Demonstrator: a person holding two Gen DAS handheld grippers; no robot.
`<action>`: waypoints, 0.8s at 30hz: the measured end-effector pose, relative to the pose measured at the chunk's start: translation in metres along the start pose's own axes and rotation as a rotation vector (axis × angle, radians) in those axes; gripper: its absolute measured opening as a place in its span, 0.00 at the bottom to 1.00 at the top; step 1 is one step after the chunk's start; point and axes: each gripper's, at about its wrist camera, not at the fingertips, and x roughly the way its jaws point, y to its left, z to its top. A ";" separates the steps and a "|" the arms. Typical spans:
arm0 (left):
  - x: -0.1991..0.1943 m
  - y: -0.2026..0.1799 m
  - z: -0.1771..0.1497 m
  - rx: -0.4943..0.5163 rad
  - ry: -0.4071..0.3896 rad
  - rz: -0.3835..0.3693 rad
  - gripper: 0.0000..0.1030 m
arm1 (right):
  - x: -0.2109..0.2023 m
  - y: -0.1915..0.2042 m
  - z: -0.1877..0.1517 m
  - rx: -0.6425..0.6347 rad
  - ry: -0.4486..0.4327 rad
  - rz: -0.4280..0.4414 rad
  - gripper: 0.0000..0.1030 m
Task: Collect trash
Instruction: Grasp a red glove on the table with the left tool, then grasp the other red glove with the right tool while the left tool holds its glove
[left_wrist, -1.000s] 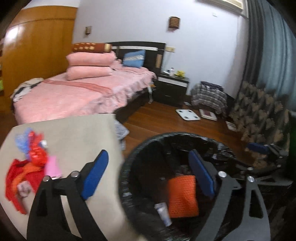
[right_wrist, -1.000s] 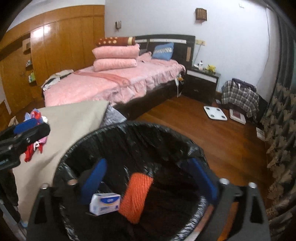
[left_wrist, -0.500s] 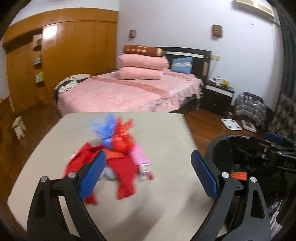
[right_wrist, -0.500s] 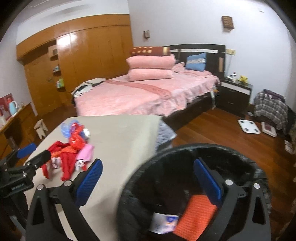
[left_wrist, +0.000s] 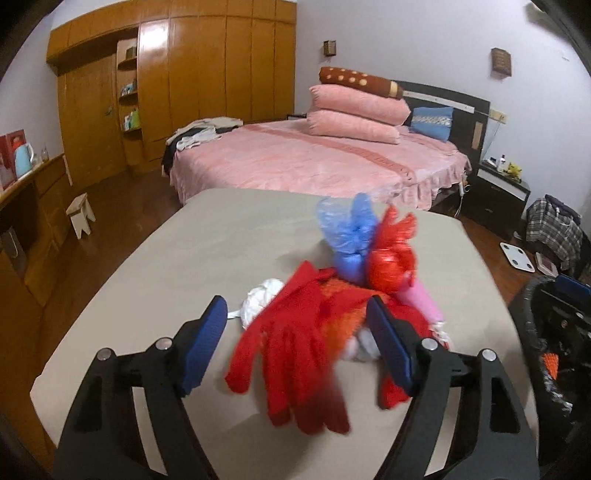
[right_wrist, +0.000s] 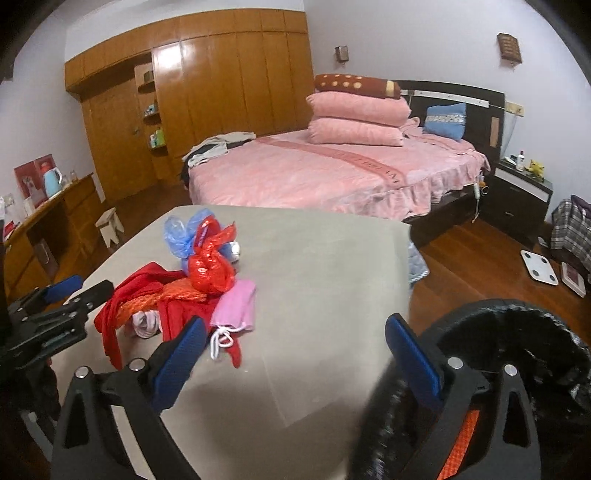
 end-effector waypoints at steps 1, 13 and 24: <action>0.005 0.003 0.000 -0.002 0.007 0.000 0.73 | 0.003 0.002 0.000 -0.004 0.002 0.002 0.91; 0.052 0.007 -0.001 -0.011 0.096 -0.092 0.28 | 0.033 0.022 -0.001 -0.045 0.043 0.010 0.90; 0.039 0.004 0.001 -0.045 0.052 -0.117 0.10 | 0.030 0.029 0.003 -0.052 0.026 0.028 0.89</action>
